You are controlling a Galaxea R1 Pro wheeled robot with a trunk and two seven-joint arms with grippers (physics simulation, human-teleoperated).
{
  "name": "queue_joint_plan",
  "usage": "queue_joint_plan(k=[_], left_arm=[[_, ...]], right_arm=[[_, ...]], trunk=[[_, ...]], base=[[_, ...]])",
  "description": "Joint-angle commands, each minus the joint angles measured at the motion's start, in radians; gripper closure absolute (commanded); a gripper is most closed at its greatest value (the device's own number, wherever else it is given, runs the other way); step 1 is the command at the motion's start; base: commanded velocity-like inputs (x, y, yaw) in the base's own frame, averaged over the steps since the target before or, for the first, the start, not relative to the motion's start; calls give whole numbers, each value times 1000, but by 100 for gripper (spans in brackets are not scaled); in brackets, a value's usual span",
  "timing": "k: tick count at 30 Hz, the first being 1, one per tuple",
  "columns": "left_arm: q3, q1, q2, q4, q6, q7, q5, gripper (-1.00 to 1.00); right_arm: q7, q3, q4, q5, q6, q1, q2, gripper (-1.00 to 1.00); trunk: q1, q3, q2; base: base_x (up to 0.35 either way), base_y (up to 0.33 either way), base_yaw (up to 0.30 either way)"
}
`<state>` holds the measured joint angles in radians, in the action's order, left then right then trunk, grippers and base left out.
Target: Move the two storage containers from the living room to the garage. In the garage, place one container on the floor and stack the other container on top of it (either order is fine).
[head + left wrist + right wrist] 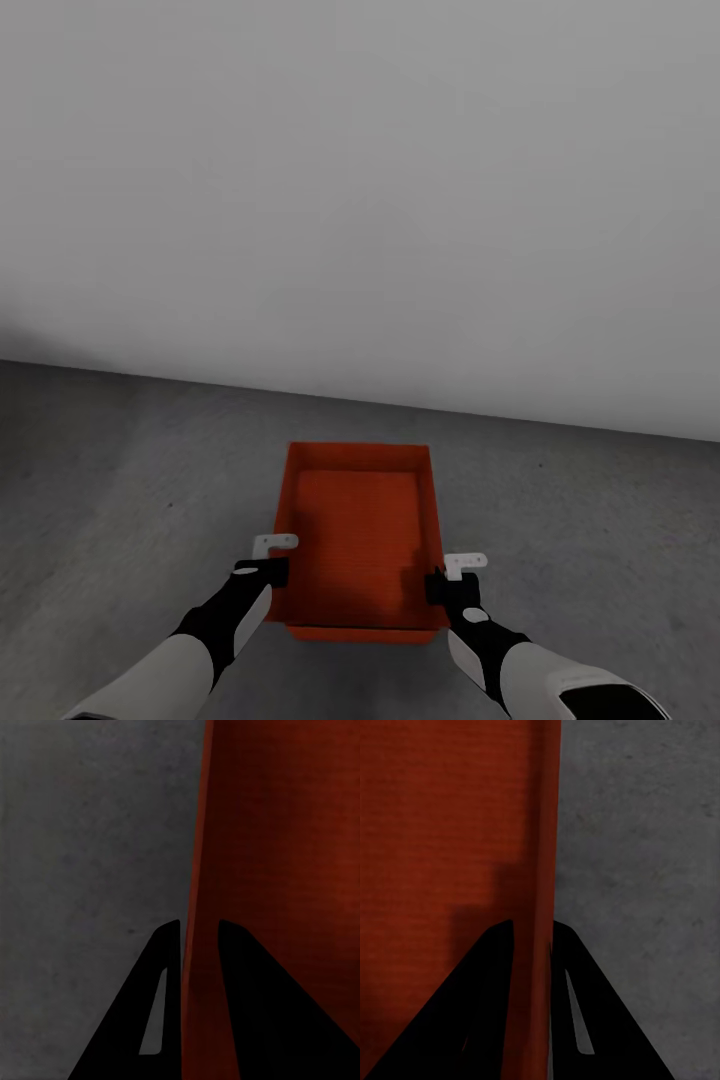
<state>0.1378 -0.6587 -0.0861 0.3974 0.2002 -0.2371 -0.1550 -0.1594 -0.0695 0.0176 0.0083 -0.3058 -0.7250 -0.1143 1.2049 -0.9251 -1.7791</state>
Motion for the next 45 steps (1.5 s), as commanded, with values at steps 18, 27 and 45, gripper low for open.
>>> queue_joint_plan(k=[18, 27, 45], left_arm=[[-29, -1, 0, 13, -24, -10, -16, -100], [-30, -1, -2, 14, -24, -10, -17, -100], [-32, -1, 0, 14, -24, -11, -16, -100]], right_arm=[[-6, 28, -8, -11, -6, 1, 6, -100], [-6, 28, -8, -20, -6, 1, 5, -100], [-6, 28, -8, -25, -4, 1, 5, -100]], trunk=[[0, -1, 0], [0, -1, 0], [-65, 52, 119]], base=[[0, 0, 0], [0, 0, 0], [0, 0, 0]])
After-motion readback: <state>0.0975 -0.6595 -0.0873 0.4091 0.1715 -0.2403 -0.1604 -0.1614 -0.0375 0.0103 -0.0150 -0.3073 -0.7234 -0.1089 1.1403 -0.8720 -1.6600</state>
